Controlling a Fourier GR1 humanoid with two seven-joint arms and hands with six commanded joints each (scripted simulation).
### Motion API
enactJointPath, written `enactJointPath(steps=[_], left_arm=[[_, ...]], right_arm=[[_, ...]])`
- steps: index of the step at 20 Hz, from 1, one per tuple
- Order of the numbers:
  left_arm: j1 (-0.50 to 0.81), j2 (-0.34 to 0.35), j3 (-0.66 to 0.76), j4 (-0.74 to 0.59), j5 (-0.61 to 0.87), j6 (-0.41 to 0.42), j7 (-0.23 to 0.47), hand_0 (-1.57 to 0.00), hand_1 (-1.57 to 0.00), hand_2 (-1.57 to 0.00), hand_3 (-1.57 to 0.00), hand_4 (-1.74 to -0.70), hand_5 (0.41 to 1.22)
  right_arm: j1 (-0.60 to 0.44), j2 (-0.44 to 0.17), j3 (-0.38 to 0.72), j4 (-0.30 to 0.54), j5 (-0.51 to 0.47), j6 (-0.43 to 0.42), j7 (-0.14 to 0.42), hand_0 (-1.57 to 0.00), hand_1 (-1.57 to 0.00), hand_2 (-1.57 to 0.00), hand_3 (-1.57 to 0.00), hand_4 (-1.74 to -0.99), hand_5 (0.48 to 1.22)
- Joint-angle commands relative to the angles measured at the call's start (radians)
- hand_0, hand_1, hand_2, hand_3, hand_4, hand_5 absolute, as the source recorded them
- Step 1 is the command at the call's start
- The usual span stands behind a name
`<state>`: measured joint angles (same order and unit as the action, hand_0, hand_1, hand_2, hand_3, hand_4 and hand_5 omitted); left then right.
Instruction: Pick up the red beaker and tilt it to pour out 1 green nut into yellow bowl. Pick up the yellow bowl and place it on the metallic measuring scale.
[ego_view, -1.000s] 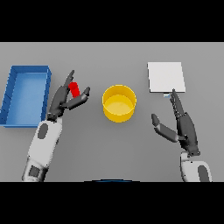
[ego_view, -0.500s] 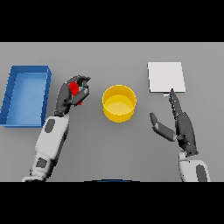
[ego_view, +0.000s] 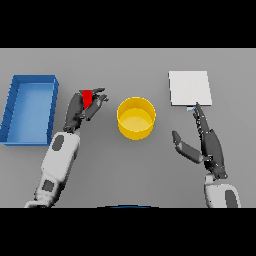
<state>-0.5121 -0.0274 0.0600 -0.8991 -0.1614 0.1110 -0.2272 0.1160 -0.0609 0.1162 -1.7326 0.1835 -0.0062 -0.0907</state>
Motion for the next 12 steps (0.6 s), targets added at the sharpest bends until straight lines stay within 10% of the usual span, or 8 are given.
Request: enactJointPath(steps=[1,12], left_arm=[[0.002,-0.005,0.006,-0.019,0.021,-0.010,0.004,-1.48,-1.49,-1.49,-1.46,-1.64,1.157],[-0.044,0.082,-0.042,-0.140,0.022,-0.084,0.100,-1.56,-1.56,-1.56,-1.55,-1.72,1.135]], right_arm=[[-0.002,-0.004,-0.001,0.000,-0.001,0.004,0.000,0.00,0.00,0.00,0.00,-1.248,0.645],[-0.017,-0.015,0.004,0.014,0.042,-0.018,-0.041,0.00,0.00,0.00,0.00,-1.219,0.660]])
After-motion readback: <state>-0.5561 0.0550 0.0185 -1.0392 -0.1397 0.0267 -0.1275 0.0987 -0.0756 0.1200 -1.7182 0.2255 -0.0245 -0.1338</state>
